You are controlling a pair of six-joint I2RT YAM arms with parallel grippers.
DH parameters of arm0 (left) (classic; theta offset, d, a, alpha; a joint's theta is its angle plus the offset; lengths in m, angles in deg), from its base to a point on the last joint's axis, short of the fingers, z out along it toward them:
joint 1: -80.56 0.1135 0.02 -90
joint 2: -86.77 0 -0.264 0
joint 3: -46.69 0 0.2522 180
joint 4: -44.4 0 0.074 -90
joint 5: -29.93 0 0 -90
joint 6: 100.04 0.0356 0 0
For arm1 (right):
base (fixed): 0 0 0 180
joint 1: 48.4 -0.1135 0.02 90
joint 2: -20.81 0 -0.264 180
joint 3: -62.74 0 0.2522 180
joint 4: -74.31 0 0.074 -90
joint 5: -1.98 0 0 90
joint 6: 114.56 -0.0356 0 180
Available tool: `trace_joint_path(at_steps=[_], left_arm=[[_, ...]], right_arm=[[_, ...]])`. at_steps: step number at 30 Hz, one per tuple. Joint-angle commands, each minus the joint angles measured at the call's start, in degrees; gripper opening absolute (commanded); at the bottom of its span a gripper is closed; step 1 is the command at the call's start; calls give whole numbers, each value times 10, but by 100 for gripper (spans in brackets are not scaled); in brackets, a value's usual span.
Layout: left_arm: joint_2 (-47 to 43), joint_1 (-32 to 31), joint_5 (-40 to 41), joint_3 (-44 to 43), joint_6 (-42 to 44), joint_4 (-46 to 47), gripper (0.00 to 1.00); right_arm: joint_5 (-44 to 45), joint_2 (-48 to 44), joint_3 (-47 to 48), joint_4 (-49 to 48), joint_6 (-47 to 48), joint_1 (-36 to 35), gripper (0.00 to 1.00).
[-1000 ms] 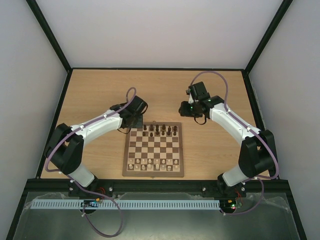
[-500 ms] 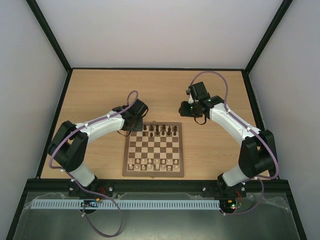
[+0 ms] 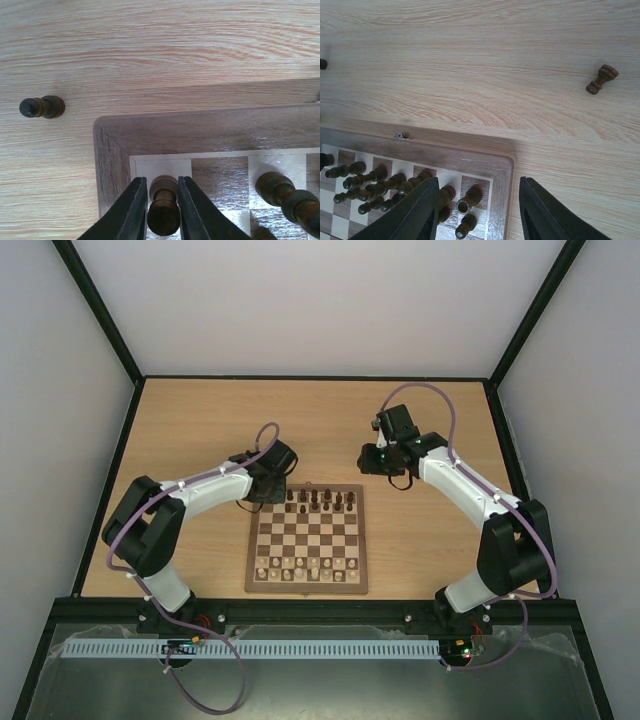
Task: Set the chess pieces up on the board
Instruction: Place the chess piece on the chessboard, then pick up the chess piece at the center of the board.
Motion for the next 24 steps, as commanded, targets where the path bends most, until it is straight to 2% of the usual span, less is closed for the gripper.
trace_joint_path(at_steps=[1, 4, 7, 13, 20, 24], left_arm=[[5, 5, 3, 6, 2, 4, 22], [-3, 5, 3, 6, 0, -1, 28], [-27, 5, 3, 3, -1, -10, 39], [-90, 4, 3, -19, 8, -30, 58], [-200, 5, -27, 3, 23, -12, 81], [-257, 6, -42, 29, 26, 5, 89]], right_arm=[[0, -11, -8, 19, 4, -3, 45], [4, -11, -9, 19, 4, -3, 45], [13, -7, -5, 22, 5, -3, 46], [53, 11, 10, 38, 4, 3, 55], [76, 72, 44, 45, -9, 64, 58], [81, 129, 84, 53, -13, 92, 58]])
